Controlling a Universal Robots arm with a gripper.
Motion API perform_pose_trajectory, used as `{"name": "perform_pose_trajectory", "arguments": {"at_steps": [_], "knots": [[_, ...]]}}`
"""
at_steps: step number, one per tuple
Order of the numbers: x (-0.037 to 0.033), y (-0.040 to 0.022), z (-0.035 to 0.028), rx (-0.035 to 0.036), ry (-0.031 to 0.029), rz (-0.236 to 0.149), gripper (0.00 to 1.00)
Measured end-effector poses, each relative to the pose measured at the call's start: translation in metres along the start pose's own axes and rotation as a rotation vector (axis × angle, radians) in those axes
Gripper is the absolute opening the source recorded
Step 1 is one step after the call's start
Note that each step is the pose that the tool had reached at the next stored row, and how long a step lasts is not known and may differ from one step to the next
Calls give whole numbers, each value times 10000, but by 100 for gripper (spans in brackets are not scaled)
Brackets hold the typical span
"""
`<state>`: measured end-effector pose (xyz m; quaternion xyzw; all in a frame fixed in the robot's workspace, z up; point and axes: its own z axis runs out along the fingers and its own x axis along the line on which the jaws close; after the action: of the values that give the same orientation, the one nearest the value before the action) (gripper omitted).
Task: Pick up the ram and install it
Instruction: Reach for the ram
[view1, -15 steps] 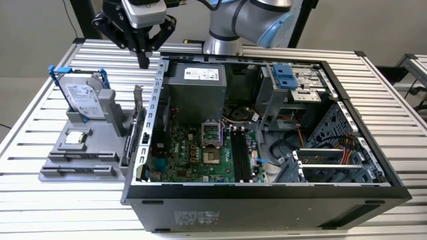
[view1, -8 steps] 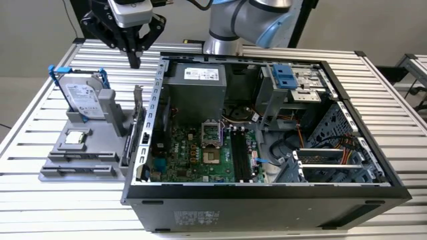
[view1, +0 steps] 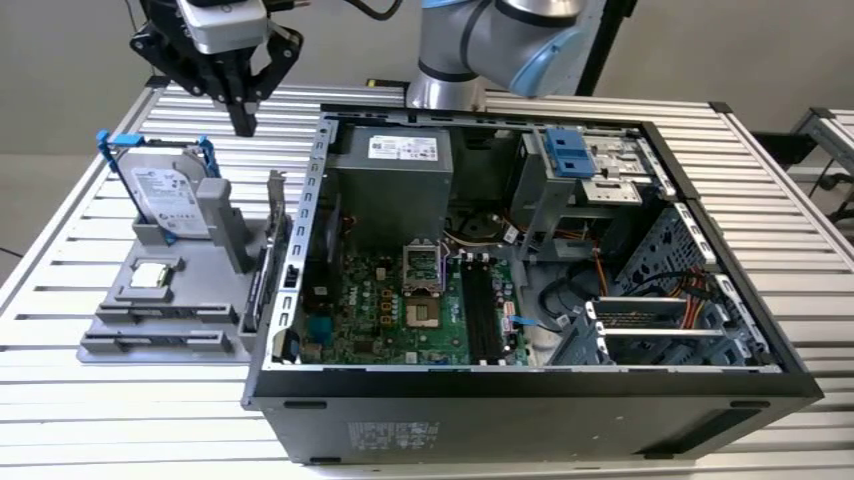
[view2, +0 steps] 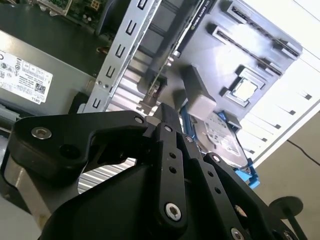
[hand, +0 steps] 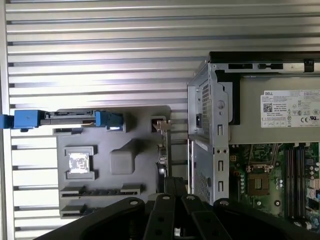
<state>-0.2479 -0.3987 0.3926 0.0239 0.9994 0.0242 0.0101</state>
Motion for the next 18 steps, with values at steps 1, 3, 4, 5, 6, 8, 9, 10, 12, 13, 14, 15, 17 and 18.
{"name": "perform_pose_trajectory", "arguments": {"at_steps": [1,3,4,5,6,8,9,10,12,13,14,15,17,18], "knots": [[27,-1,-1,0,1,-7,0],[82,-4,-2,0,1,-22,0],[111,-5,-2,-1,2,-28,0],[137,-7,-3,0,2,-35,0],[166,-8,-4,0,3,-42,0],[221,-11,-5,-1,3,-56,0],[248,-12,-5,-1,4,-63,0],[274,-13,-6,-1,4,-70,0],[328,-16,-7,-2,4,-83,0],[355,-17,-8,-1,5,-88,0],[383,-18,-8,-2,5,-96,0],[411,-19,-9,-2,6,-101,0],[465,-22,-10,-2,6,-113,0],[495,-24,-11,-3,6,-120,0]]}}
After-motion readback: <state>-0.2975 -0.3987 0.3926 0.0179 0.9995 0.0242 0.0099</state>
